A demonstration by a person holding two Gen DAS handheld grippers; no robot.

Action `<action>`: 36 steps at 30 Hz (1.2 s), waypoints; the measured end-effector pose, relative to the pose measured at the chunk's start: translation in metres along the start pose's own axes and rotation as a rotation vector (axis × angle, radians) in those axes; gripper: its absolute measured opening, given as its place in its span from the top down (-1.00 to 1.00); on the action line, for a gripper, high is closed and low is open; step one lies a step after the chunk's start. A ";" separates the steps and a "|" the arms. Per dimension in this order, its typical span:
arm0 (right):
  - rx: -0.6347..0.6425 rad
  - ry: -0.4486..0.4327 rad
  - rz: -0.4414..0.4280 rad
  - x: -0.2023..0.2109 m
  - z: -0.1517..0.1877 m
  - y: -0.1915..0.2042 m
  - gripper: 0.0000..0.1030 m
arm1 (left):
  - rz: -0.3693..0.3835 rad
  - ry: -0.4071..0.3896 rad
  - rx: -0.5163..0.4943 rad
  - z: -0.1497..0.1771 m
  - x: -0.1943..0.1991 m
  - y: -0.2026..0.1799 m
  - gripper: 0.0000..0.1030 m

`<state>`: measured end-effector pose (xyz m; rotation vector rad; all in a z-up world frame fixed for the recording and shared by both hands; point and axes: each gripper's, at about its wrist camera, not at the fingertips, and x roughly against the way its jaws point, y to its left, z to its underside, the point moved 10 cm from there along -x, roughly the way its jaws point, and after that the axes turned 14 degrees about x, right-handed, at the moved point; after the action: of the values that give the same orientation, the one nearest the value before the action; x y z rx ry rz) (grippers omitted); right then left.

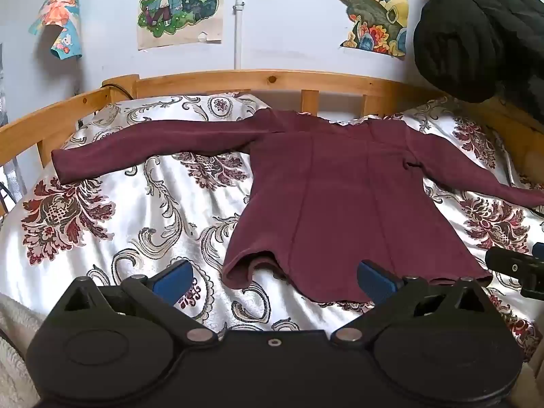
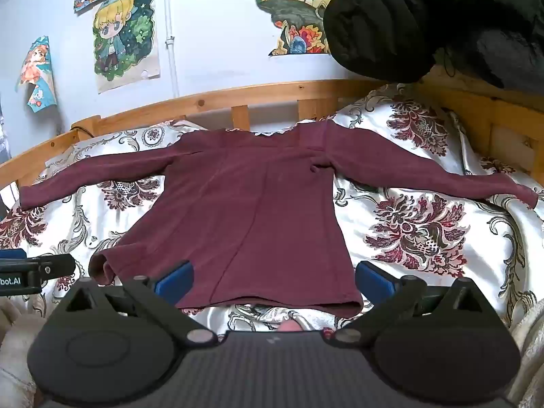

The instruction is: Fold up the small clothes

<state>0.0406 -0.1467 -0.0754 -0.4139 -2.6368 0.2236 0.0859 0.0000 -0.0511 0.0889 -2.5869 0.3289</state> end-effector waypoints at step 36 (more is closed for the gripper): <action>0.000 0.009 0.001 -0.001 0.002 0.000 -0.99 | -0.009 0.016 -0.004 0.010 -0.006 0.001 -0.99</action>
<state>0.0406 -0.1471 -0.0779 -0.4147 -2.6276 0.2219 0.0860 -0.0013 -0.0630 0.0960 -2.5703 0.3202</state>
